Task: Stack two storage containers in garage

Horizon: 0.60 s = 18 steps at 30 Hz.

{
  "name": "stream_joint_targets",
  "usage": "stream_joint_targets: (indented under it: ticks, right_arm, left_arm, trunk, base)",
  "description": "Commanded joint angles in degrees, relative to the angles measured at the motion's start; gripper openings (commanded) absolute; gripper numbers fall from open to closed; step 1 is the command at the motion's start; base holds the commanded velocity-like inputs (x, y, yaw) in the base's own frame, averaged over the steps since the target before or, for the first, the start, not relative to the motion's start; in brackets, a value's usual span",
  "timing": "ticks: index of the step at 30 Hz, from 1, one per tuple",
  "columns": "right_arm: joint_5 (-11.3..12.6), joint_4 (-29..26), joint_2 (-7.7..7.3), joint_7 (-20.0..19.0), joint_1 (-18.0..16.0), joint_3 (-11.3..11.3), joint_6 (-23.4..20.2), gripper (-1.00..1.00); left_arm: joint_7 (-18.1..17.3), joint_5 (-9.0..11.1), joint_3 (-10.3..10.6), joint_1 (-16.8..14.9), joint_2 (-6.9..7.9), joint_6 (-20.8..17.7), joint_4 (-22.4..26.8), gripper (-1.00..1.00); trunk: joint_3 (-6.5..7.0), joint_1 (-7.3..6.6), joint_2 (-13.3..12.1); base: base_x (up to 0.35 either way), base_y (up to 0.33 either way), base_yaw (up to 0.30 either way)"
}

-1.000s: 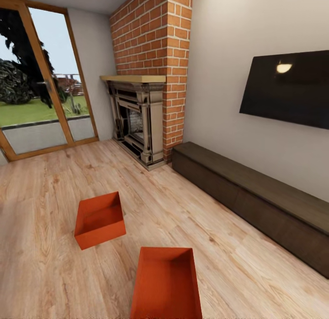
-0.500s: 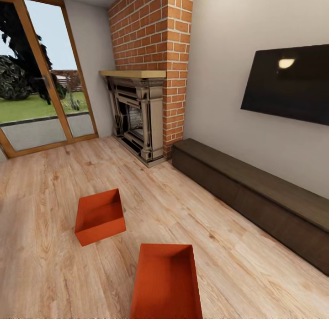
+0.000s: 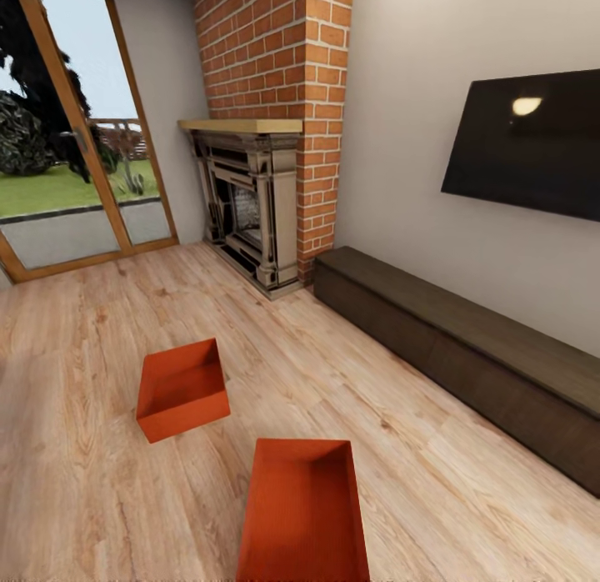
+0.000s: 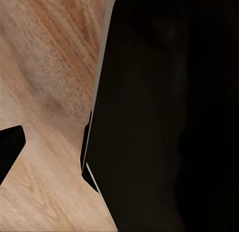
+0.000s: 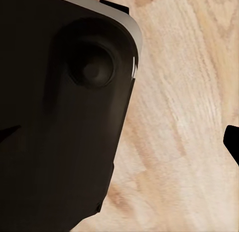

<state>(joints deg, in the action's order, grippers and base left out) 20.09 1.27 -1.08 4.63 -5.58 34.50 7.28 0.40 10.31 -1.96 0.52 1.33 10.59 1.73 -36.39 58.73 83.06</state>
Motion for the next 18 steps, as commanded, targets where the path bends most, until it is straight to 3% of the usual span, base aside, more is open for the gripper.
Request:
stream_joint_targets:
  ticks: [1,18]
  right_arm:
    - [0.5,0.1,0.03,0.0,0.0,0.5,0.3,1.00]
    - [0.5,0.1,0.00,0.0,0.0,0.5,0.3,1.00]
  left_arm:
    - [0.0,0.1,-0.2,0.0,-0.01,0.0,0.1,1.00]
    - [0.0,0.1,-0.2,0.0,-0.01,0.0,0.1,1.00]
  trunk:
    - [-0.13,0.00,0.0]
    - [-1.70,0.00,0.0]
  base:
    - [0.000,0.000,0.000]
    - [0.000,0.000,0.000]
